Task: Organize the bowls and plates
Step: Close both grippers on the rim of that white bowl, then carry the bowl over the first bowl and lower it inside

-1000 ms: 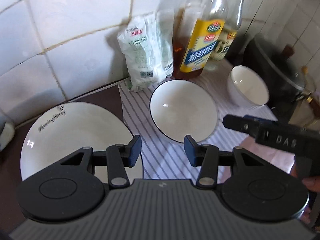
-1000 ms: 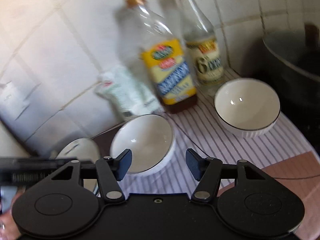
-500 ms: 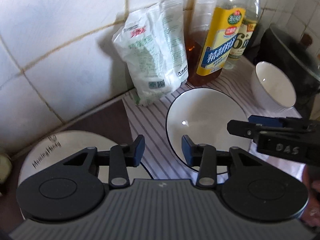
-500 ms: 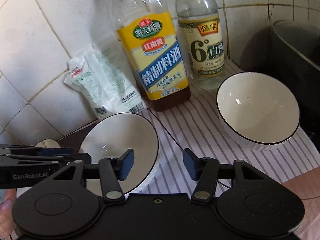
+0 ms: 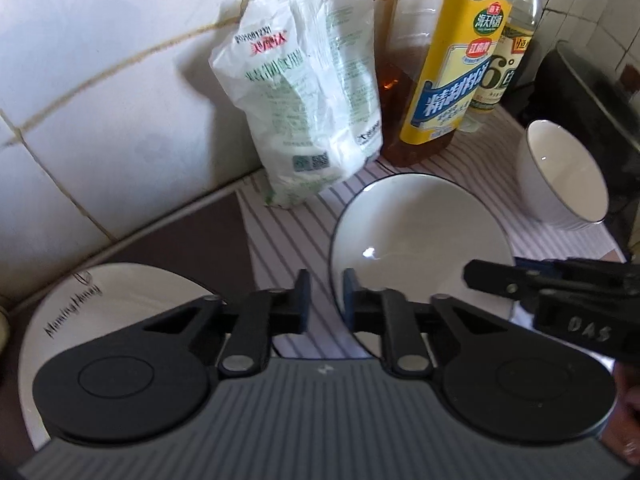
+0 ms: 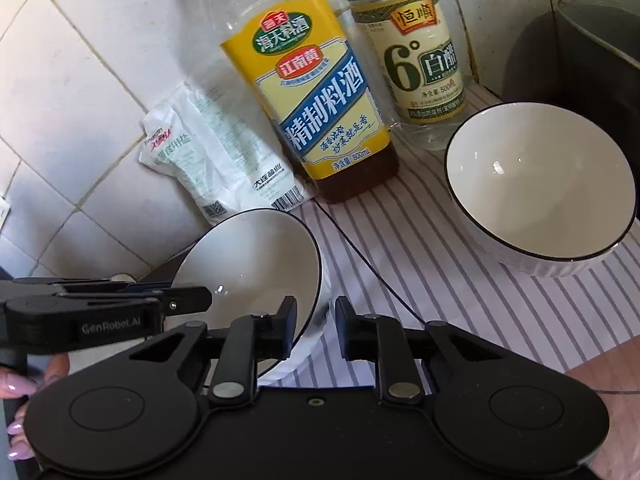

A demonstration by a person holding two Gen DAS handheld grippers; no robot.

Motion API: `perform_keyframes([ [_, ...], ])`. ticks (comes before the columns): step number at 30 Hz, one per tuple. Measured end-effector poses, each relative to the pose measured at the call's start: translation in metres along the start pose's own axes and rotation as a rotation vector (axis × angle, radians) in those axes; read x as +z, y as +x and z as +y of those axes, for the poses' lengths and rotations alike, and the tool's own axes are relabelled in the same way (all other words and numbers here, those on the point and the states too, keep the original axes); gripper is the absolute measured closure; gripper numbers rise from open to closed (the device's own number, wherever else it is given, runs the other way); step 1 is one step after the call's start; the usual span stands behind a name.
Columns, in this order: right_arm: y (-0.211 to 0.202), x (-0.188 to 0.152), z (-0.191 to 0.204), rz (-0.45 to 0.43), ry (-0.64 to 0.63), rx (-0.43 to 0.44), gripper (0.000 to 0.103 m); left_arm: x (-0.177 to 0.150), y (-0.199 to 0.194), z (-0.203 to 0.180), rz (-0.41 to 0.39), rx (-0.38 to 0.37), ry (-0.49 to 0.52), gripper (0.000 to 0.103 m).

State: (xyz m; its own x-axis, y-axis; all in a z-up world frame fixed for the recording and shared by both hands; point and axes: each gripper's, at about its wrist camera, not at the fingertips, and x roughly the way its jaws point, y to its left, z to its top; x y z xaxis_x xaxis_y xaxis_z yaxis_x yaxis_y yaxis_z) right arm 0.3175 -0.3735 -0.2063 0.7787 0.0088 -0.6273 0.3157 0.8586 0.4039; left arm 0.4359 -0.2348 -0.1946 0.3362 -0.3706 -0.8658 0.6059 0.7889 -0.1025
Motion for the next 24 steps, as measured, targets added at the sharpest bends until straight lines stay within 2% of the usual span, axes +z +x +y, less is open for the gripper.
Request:
perform_keyframes([
  [5, 0.004, 0.000, -0.004, 0.009, 0.021, 0.008, 0.082, -0.003, -0.001, -0.007, -0.013, 0.018, -0.018, 0.096],
  [10, 0.004, 0.000, 0.000, 0.019, -0.010, 0.003, 0.087, -0.001, -0.004, -0.003, 0.046, 0.002, -0.107, 0.098],
  [21, -0.024, -0.001, 0.002, 0.033, 0.072, 0.042, 0.089, -0.009, -0.040, -0.002, 0.018, 0.003, -0.065, 0.098],
  [24, -0.040, -0.005, 0.006, 0.029, 0.087, 0.059, 0.089, -0.011, -0.053, -0.003, 0.043, -0.011, -0.038, 0.097],
])
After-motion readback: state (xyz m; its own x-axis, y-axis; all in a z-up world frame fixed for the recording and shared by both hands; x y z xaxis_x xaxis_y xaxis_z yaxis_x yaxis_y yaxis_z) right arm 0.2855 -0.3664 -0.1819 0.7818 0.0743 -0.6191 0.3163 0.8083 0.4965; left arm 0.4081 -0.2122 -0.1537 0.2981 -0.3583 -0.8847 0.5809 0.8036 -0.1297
